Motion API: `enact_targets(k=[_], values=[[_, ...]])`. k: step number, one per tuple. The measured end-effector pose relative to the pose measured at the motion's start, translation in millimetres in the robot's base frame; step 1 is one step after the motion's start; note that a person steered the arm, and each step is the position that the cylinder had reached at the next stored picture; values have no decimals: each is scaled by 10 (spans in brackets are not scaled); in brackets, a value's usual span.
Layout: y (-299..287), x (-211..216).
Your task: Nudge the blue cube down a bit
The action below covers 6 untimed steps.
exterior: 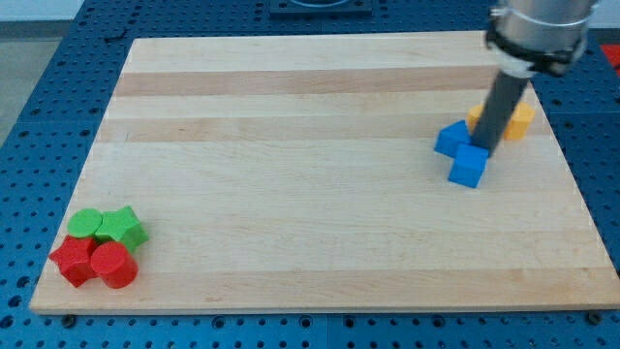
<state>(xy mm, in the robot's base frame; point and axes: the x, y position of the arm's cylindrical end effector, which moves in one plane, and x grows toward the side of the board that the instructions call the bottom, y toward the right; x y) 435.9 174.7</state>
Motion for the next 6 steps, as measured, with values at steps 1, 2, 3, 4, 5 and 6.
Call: enact_targets(k=[1, 2, 3, 4, 5, 6], values=[[-525, 77], [-875, 127], [-836, 126], [-716, 126], [-546, 121], [-193, 94]])
